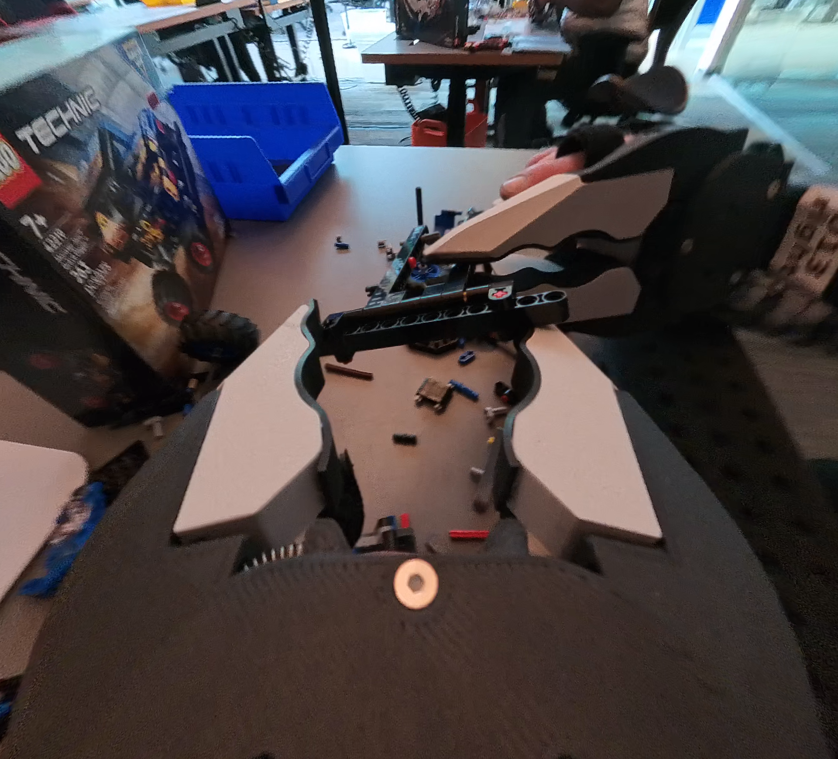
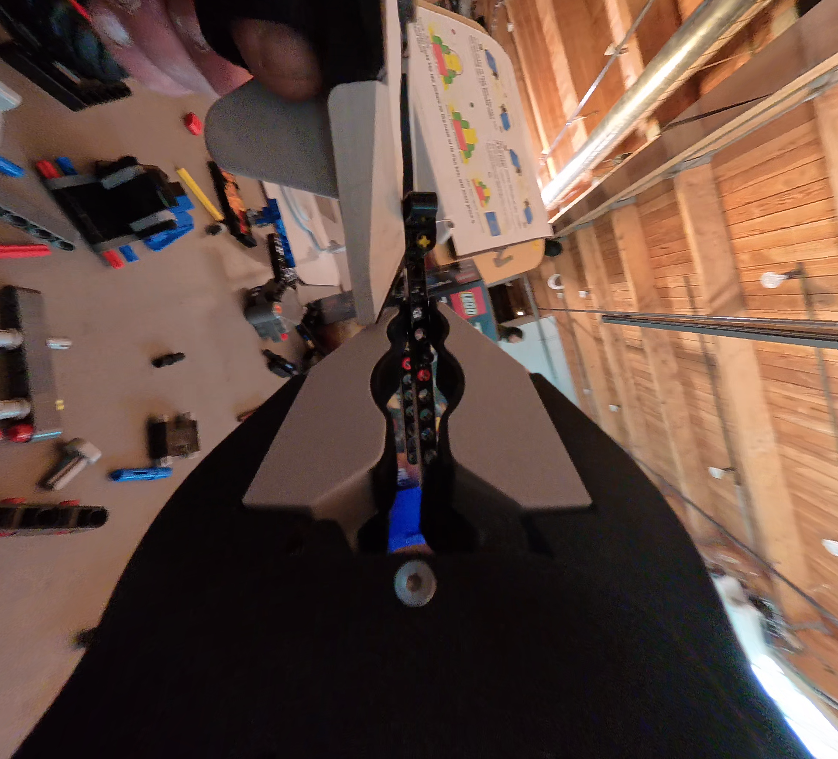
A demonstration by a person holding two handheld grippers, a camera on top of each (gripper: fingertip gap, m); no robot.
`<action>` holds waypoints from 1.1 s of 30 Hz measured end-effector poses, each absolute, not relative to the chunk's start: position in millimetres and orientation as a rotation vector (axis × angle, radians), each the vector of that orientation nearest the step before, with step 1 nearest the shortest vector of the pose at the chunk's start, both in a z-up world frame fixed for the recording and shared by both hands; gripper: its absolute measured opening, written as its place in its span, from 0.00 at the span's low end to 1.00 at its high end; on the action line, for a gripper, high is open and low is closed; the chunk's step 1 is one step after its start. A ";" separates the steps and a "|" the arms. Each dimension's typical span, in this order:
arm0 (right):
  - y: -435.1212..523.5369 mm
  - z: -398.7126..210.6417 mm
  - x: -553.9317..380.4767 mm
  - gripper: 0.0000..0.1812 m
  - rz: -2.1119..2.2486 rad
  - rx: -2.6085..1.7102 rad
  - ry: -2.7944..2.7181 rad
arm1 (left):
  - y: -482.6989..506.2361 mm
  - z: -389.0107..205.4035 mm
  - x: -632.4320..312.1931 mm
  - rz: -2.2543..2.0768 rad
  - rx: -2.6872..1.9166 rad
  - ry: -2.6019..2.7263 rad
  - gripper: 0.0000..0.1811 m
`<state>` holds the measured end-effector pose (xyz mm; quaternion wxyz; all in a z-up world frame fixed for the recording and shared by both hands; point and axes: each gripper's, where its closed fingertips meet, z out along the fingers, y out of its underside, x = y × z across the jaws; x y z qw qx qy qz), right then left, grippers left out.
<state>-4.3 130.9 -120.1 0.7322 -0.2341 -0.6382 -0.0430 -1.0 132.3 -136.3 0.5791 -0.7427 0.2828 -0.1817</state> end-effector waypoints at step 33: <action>124.2 -141.9 16.8 0.18 1.217 -1.044 -1.587 | 98.7 -116.3 31.4 -0.095 -1.405 1.052 0.45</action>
